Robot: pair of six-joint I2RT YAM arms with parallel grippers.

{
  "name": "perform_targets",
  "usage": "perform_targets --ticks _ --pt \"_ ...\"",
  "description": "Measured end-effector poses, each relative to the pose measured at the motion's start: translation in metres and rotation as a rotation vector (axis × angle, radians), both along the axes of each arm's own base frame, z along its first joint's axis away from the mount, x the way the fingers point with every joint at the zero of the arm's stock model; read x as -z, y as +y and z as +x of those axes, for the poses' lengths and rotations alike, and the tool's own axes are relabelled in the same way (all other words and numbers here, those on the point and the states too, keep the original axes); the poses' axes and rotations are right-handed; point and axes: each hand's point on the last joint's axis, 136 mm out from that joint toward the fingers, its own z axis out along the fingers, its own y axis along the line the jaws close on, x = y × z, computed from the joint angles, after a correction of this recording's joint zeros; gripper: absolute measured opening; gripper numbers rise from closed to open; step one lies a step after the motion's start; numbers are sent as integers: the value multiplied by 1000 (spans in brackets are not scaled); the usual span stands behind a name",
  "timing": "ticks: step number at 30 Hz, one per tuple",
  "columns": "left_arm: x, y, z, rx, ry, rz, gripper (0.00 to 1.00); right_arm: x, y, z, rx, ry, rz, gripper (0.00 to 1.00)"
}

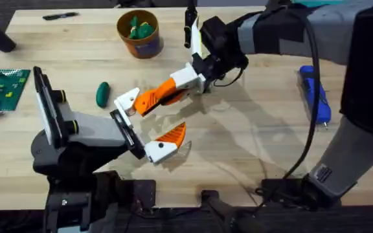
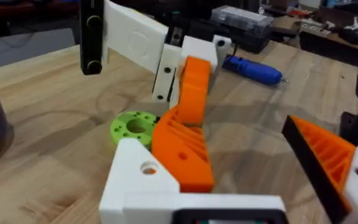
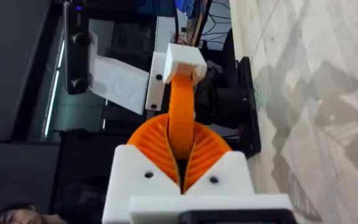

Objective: Pick up the gripper from the table and insert it into the empty holder that is missing its gripper. Then pick up a screw, insert it into the mounting hole, and use the screwdriver to tighten it. Finally, clean up the table by picking up the vegetable and placing it into the bucket.

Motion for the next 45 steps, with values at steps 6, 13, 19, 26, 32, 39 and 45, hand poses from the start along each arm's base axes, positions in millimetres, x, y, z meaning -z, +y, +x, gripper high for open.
perform_targets --ticks 6,13,19,26,32,39,45 --pt "0 1 1 -10 -1 1 986 -1 4 -2 -8 28 -15 7" --pt "0 1 2 -11 -4 3 986 -1 8 -1 -13 24 -11 7" --pt "0 2 3 -18 -5 4 986 0 14 6 -6 4 -19 7" --pt "0 3 4 -25 -5 5 986 0 20 11 1 12 -40 7" --pt "0 2 2 -12 -3 3 986 1 22 12 6 17 -57 7" --pt "0 3 3 -25 2 1 986 3 29 11 2 -9 -62 7" --pt "0 4 5 -35 4 0 986 3 32 12 6 -11 -68 7"
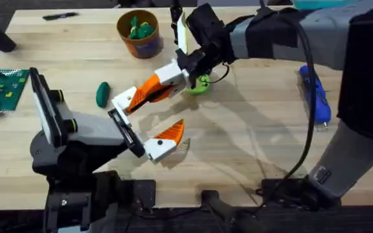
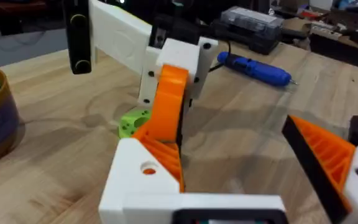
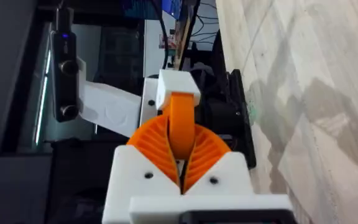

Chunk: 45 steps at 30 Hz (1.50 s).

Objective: Pick up the gripper from the table and insert it into the empty holder that is missing its gripper. Then pick up a screw, insert it into the mounting hole, and use the screwdriver to tighten it. Finally, clean up the table by picking up the vegetable and placing it into the bucket.

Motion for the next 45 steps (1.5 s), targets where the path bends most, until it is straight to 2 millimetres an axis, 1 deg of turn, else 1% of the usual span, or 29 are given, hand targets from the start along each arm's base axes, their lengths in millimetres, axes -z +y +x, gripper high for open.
perform_targets --ticks 14,23,27,32,40,42,43,45 --pt "0 -1 -1 8 27 -18 986 3 -3 0 24 73 -73 7" --pt "0 -1 -2 12 30 -20 986 3 -4 -2 35 69 -92 7" --pt "0 -3 -4 25 32 -22 986 3 -6 -4 49 38 -90 7" --pt "0 -1 -1 5 31 -20 987 2 -1 -2 75 -11 -84 7" --pt "1 4 5 -38 41 -26 986 2 9 -2 116 35 -149 7" --pt "1 6 7 -52 43 -27 986 2 12 -1 122 27 -152 7" --pt "1 9 10 -73 42 -26 986 1 17 1 135 5 -149 7" --pt "1 9 11 -81 41 -25 986 2 18 2 140 1 -151 7"
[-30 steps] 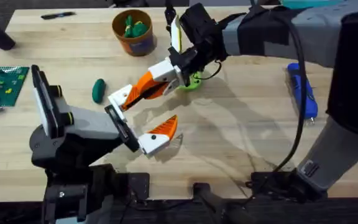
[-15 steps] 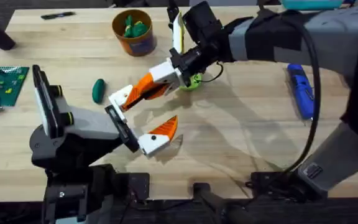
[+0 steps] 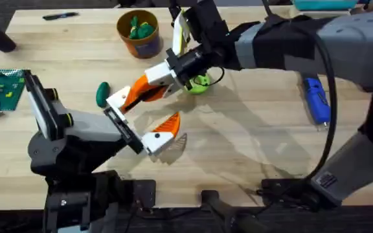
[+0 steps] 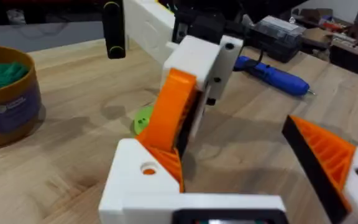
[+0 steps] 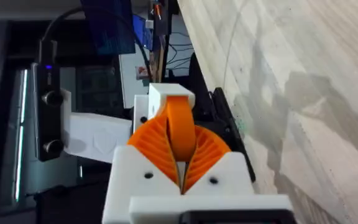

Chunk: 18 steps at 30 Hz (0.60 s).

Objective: Pick up the gripper from the table and insert it into the empty holder that is missing its gripper. Then pick up a screw, insert it into the mounting hole, and use the screwdriver to tighten it. Finally, clean up the table by picking up the vegetable and placing it into the bucket.

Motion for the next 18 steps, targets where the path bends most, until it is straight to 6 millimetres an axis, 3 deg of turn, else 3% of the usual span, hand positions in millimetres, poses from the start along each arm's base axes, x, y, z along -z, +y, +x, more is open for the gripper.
perform_targets --ticks 18 --pt "2 0 1 -4 15 -5 986 2 1 1 13 3 -14 7"
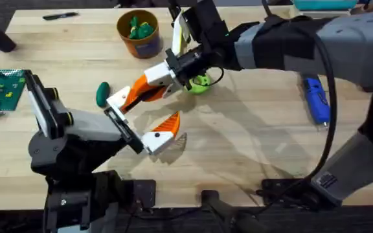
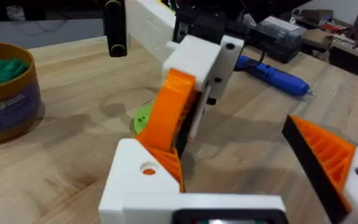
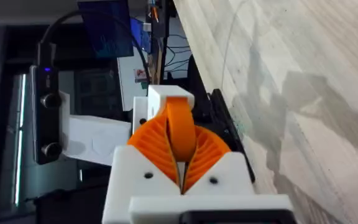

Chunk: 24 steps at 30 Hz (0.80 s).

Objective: Pick up the gripper from the table and insert it into the empty holder that is missing its gripper. Then pick up a screw, insert it into the mounting hole, and use the screwdriver to tighten it. Finally, clean up the table by picking up the vegetable and placing it into the bucket.

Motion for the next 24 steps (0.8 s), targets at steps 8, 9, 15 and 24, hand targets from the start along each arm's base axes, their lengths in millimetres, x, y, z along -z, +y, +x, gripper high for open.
perform_targets --ticks 8,9,15,24 --pt "0 0 -1 3 4 -3 986 0 0 0 0 3 -2 7" --pt "0 0 -1 4 4 -3 986 0 0 0 0 3 -2 7" --pt "0 0 -1 4 5 -4 986 0 0 -1 -1 4 -1 7" --pt "0 0 -1 5 3 -3 986 0 0 -1 -3 5 0 7"
